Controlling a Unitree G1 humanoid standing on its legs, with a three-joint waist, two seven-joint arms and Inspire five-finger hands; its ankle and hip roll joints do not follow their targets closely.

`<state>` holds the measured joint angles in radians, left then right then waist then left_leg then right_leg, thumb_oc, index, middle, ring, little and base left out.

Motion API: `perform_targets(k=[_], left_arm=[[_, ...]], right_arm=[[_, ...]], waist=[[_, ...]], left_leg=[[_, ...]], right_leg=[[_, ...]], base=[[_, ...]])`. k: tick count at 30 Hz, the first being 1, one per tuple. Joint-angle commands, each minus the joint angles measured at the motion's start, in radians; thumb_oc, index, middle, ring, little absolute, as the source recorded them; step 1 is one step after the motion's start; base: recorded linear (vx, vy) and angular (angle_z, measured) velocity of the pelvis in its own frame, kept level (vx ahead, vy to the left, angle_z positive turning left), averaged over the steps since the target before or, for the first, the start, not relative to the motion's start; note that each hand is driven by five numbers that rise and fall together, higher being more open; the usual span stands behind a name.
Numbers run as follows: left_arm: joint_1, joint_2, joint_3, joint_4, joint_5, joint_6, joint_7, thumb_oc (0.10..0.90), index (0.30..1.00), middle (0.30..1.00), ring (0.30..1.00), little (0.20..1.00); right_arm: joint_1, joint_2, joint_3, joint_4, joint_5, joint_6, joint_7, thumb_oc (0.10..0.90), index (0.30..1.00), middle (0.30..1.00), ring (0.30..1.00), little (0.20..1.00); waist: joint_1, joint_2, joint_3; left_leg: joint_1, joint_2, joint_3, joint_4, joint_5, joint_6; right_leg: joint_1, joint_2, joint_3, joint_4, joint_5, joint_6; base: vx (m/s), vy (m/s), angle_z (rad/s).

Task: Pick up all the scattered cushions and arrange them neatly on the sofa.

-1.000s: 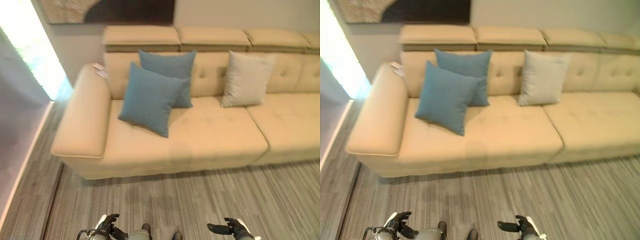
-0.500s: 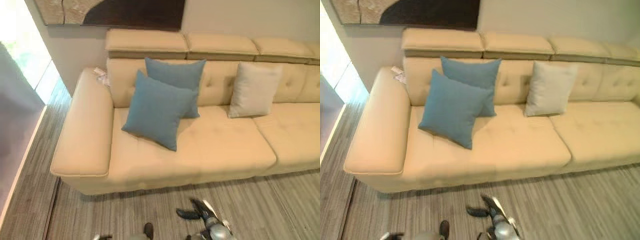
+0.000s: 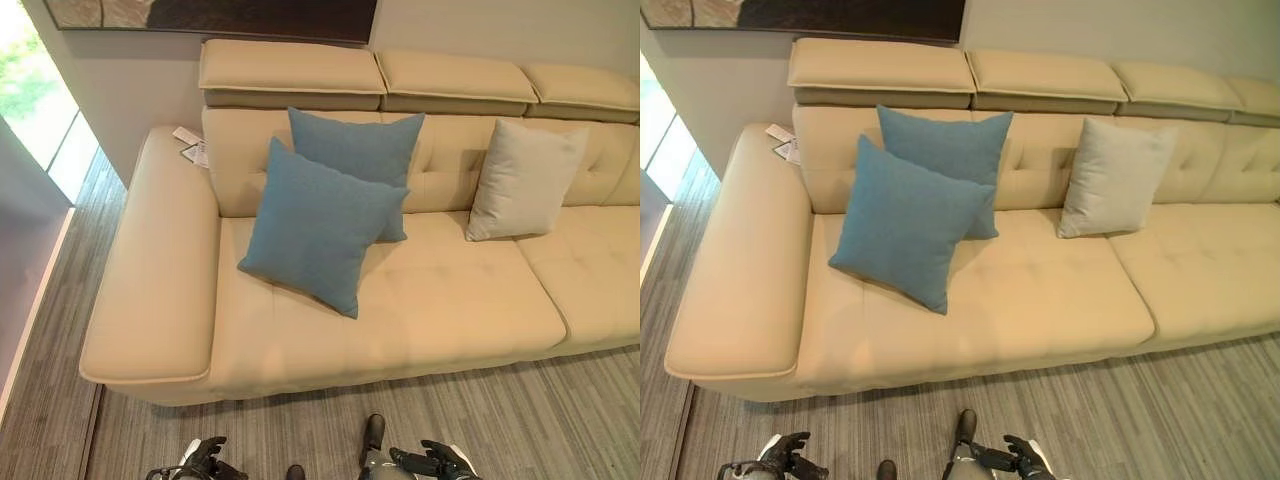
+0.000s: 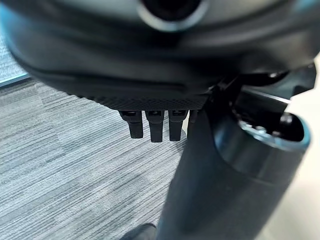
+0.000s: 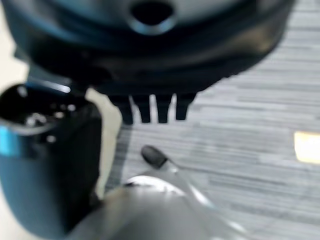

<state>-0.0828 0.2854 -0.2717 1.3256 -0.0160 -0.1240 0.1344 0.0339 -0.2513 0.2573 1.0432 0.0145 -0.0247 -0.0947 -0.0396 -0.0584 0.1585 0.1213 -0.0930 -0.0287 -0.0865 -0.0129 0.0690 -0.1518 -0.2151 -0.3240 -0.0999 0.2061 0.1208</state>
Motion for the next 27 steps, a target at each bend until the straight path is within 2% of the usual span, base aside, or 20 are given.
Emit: perform_targets(k=[1,4,5,6,7,8,9,11,12,13,14,15,17,18,19,20,21,22,23,27], left_arm=[[-0.035,-0.026,-0.01,-0.035,0.01,-0.026,0.003,0.8,0.9,0.9,0.9,0.9],[-0.046,-0.028,-0.006,-0.05,-0.015,-0.029,0.003,0.8,0.9,0.9,0.9,0.9],[-0.07,-0.021,0.001,-0.083,-0.065,-0.048,0.011,0.8,0.9,0.9,0.9,0.9],[-0.07,-0.021,0.001,-0.083,-0.065,-0.048,0.011,0.8,0.9,0.9,0.9,0.9],[-0.071,-0.031,-0.005,-0.084,-0.061,-0.051,0.004,0.8,0.9,0.9,0.9,0.9],[-0.048,-0.022,-0.009,-0.125,-0.102,-0.06,-0.001,0.8,0.9,0.9,0.9,0.9],[-0.057,-0.006,0.006,-0.131,-0.128,-0.067,0.013,0.8,0.9,0.9,0.9,0.9],[-0.056,-0.006,0.004,-0.131,-0.129,-0.067,0.013,0.8,0.9,0.9,0.9,0.9],[-0.073,0.027,0.04,-0.143,-0.151,-0.079,0.026,0.8,0.9,0.9,0.9,0.9],[-0.075,0.039,0.048,-0.146,-0.154,-0.075,0.039,0.8,0.9,0.9,0.9,0.9],[-0.068,0.059,0.071,-0.161,-0.131,-0.077,0.024,0.8,0.9,0.9,0.9,0.9],[-0.055,0.071,0.083,-0.175,-0.137,-0.086,0.029,0.8,0.9,0.9,0.9,0.9],[-0.054,0.071,0.082,-0.176,-0.137,-0.086,0.029,0.8,0.9,0.9,0.9,0.9],[-0.05,0.103,0.106,-0.195,-0.133,-0.089,0.024,0.8,0.9,0.9,0.9,0.9],[-0.058,0.131,0.087,-0.234,-0.113,-0.092,0.045,0.8,0.9,0.9,0.9,0.9],[-0.059,0.132,0.088,-0.234,-0.113,-0.092,0.045,0.8,0.9,0.9,0.9,0.9],[-0.059,0.189,0.103,-0.305,-0.091,-0.105,0.078,0.8,0.9,0.9,0.9,0.9],[-0.06,0.189,0.103,-0.305,-0.091,-0.105,0.078,0.8,0.9,0.9,0.9,0.9],[-0.089,0.216,0.111,-0.328,-0.09,-0.116,0.071,0.8,0.9,0.9,0.9,0.9],[-0.089,0.216,0.111,-0.328,-0.09,-0.116,0.071,0.8,0.9,0.9,0.9,0.9]], right_arm=[[-0.085,-0.193,-0.061,-0.161,0.046,-0.101,-0.083,0.8,0.9,0.9,0.9,0.9],[-0.078,-0.209,-0.08,-0.194,0.056,-0.099,-0.096,0.8,0.9,0.9,0.9,0.9],[-0.103,-0.234,-0.109,-0.129,0.186,-0.181,-0.041,0.8,0.9,0.9,0.9,0.9],[-0.105,-0.235,-0.109,-0.126,0.187,-0.183,-0.04,0.8,0.9,0.9,0.9,0.9],[-0.157,-0.246,-0.161,0.018,0.233,-0.185,-0.034,0.8,0.9,0.9,0.9,0.9],[-0.205,-0.299,-0.178,-0.024,0.196,-0.14,-0.109,0.8,0.9,0.9,0.9,0.9],[-0.153,-0.311,-0.184,-0.068,0.183,-0.161,-0.103,0.8,0.9,0.9,0.9,0.9],[-0.149,-0.311,-0.186,-0.071,0.182,-0.16,-0.103,0.8,0.9,0.9,0.9,0.9],[-0.059,-0.354,-0.251,-0.157,0.179,-0.159,-0.084,0.8,0.9,0.9,0.9,0.9],[-0.059,-0.345,-0.265,-0.194,0.189,-0.157,-0.093,0.8,0.9,0.9,0.9,0.9],[-0.023,-0.353,-0.296,-0.258,0.194,-0.202,-0.077,0.8,0.9,0.9,0.9,0.9],[0.002,-0.353,-0.337,-0.263,0.211,-0.19,-0.071,0.8,0.9,0.9,0.9,0.9],[0.005,-0.353,-0.338,-0.265,0.211,-0.189,-0.071,0.8,0.9,0.9,0.9,0.9],[-0.001,-0.343,-0.355,-0.263,0.243,-0.209,-0.056,0.8,0.9,0.9,0.9,0.9],[-0.085,-0.294,-0.33,-0.246,0.213,-0.195,-0.139,0.8,0.9,0.9,0.9,0.9],[-0.087,-0.293,-0.329,-0.246,0.213,-0.195,-0.14,0.8,0.9,0.9,0.9,0.9],[-0.085,-0.241,-0.329,-0.255,0.265,-0.18,-0.095,0.8,0.9,0.9,0.9,0.9],[-0.085,-0.241,-0.33,-0.255,0.265,-0.179,-0.095,0.8,0.9,0.9,0.9,0.9],[-0.076,-0.237,-0.319,-0.331,0.273,-0.212,-0.078,0.8,0.9,0.9,0.9,0.9],[-0.076,-0.237,-0.319,-0.331,0.273,-0.212,-0.078,0.8,0.9,0.9,0.9,0.9]], waist=[[0.013,0.019,0.03],[0.014,0.012,0.038],[0.034,0.016,0.036],[0.034,0.015,0.036],[0.042,0.022,0.029],[0.067,0.036,0.02],[0.067,0.04,0.013],[0.069,0.04,0.014],[0.068,0.036,0.014],[0.06,0.038,0.005],[0.053,0.038,-0.004],[0.049,0.034,-0.013],[0.051,0.034,-0.013],[0.05,0.024,-0.026],[0.062,0.023,-0.031],[0.061,0.022,-0.032],[0.062,0.027,-0.019],[0.063,0.026,-0.022],[0.051,0.032,-0.008],[0.051,0.032,-0.009]], left_leg=[[-0.147,0.186,-0.05,0.525,-0.011,-0.18],[-0.183,0.195,-0.016,0.568,-0.018,-0.174],[-0.221,0.18,0.01,0.474,-0.075,-0.151],[-0.22,0.178,0.011,0.471,-0.072,-0.15],[-0.22,0.181,0.015,0.393,-0.091,-0.149],[-0.226,0.217,0.01,0.224,-0.029,-0.165],[-0.24,0.237,-0.014,0.15,0.025,-0.17],[-0.231,0.237,-0.013,0.138,0.031,-0.171],[-0.254,0.253,-0.072,0.017,0.095,-0.188],[-0.238,0.256,-0.071,0.015,0.102,-0.195],[-0.228,0.252,-0.066,0.015,0.101,-0.196],[-0.22,0.246,-0.064,0.016,0.093,-0.193],[-0.22,0.246,-0.062,0.016,0.093,-0.192],[-0.198,0.218,-0.054,0.042,0.064,-0.174],[-0.17,0.192,-0.035,0.053,0.029,-0.146],[-0.173,0.191,-0.035,0.053,0.03,-0.145],[-0.138,0.157,-0.02,0.066,0.004,-0.114],[-0.143,0.157,-0.019,0.066,0.007,-0.113],[-0.124,0.148,-0.013,0.066,0.004,-0.104],[-0.125,0.148,-0.013,0.067,0.004,-0.104]], right_leg=[[0.082,0.103,0.096,0.122,-0.187,-0.042],[0.097,0.109,0.09,0.12,-0.203,-0.051],[0.134,0.12,0.081,0.108,-0.235,-0.049],[0.133,0.118,0.081,0.109,-0.235,-0.048],[0.148,0.115,0.072,0.104,-0.249,-0.039],[0.165,0.127,0.061,0.108,-0.269,-0.036],[0.173,0.139,0.064,0.111,-0.278,-0.036],[0.176,0.14,0.065,0.111,-0.28,-0.037],[0.208,0.151,0.071,0.113,-0.295,-0.026],[0.214,0.148,0.069,0.112,-0.295,-0.02],[0.217,0.135,0.066,0.116,-0.288,-0.011],[0.216,0.124,0.071,0.118,-0.283,-0.004],[0.216,0.124,0.072,0.118,-0.283,-0.003],[0.22,0.09,0.087,0.137,-0.271,0.017],[0.214,0.051,0.095,0.199,-0.26,0.039],[0.211,0.05,0.095,0.198,-0.258,0.04],[0.157,-0.003,0.121,0.359,-0.171,0.066],[0.152,-0.004,0.122,0.358,-0.169,0.066],[0.118,-0.017,0.145,0.432,-0.11,0.083],[0.117,-0.017,0.145,0.432,-0.11,0.083]], base=[[0.05,-0.1,0.85],[0.14,-0.105,0.5],[0.22,-0.034,-0.21],[0.33,0.006,-0.01],[0.26,0.13,0.09],[0.33,0.173,0.15],[0.23,0.129,0.06],[0.12,0.091,0.09],[0.22,0.23,-0.1],[0.27,0.334,-0.21],[0.15,0.264,-0.17],[0.1,0.183,-0.17],[0.06,0.145,-0.07],[0.16,0.449,0.11],[0.16,0.452,-0.01],[0.13,0.507,-0.19],[0.04,0.271,-0.33],[0.06,0.374,-0.34],[0.01,0.111,-0.19],[0.0,0.027,0.02]])
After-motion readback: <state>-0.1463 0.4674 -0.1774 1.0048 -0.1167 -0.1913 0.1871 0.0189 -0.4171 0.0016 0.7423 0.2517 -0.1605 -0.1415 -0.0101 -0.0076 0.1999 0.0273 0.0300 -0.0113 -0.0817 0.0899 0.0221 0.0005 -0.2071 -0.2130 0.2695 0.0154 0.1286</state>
